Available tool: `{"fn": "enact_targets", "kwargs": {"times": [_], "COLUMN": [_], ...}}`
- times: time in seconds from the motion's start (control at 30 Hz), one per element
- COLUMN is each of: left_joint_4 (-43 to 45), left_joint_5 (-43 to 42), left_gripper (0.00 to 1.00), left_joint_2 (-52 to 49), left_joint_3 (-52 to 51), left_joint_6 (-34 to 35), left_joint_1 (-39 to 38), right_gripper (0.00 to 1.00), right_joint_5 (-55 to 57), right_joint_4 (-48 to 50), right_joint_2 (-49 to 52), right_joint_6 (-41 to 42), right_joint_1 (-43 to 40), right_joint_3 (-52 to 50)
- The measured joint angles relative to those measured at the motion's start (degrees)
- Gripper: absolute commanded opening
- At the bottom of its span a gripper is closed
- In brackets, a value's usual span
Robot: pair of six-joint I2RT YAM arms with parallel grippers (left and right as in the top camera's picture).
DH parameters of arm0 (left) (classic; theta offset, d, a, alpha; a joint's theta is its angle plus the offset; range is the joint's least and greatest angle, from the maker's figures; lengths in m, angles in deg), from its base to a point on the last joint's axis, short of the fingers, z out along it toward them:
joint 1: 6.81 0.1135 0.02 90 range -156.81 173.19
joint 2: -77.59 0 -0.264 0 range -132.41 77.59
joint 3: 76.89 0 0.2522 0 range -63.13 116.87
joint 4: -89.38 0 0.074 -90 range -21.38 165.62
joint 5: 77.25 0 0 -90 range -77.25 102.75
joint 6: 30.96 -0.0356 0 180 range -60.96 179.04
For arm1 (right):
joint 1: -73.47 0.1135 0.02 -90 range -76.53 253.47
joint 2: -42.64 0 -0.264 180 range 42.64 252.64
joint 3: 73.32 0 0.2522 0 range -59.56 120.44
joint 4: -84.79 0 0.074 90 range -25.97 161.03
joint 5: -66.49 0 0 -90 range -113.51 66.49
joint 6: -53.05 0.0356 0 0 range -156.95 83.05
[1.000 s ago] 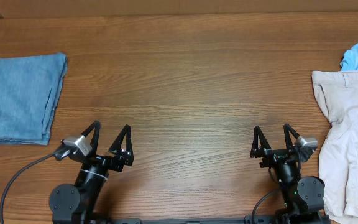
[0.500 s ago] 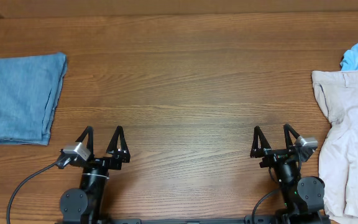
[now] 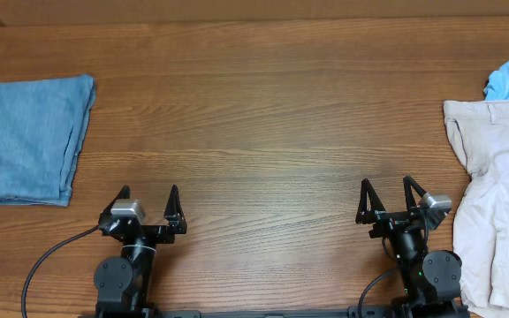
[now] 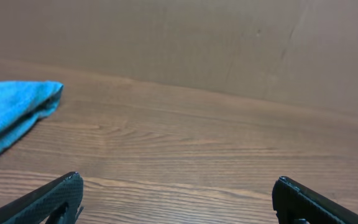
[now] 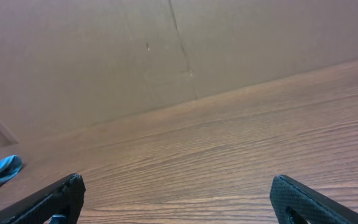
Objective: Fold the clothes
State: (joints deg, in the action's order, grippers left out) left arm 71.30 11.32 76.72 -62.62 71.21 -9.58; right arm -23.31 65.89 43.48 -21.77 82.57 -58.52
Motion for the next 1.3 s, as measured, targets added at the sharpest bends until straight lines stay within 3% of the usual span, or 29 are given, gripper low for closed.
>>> {"fn": "enact_targets", "kwargs": {"times": [0.27,1.3], "left_joint_4": [0.00,0.00], "left_joint_5": [0.00,0.00], "left_gripper": [1.00,1.00], "left_joint_2": [0.00,0.00], "left_joint_3": [0.00,0.00], "left_joint_6": [-3.34,-3.39], "left_joint_1": [0.00,0.00], "right_gripper": [1.00,1.00], "right_joint_5": [0.00,-0.02], "right_joint_4": [0.00,0.02], "right_joint_2": [0.00,0.00], "right_joint_6": [0.00,-0.02], "right_joint_1": [0.00,-0.02], "right_joint_3": [0.00,0.00]}}
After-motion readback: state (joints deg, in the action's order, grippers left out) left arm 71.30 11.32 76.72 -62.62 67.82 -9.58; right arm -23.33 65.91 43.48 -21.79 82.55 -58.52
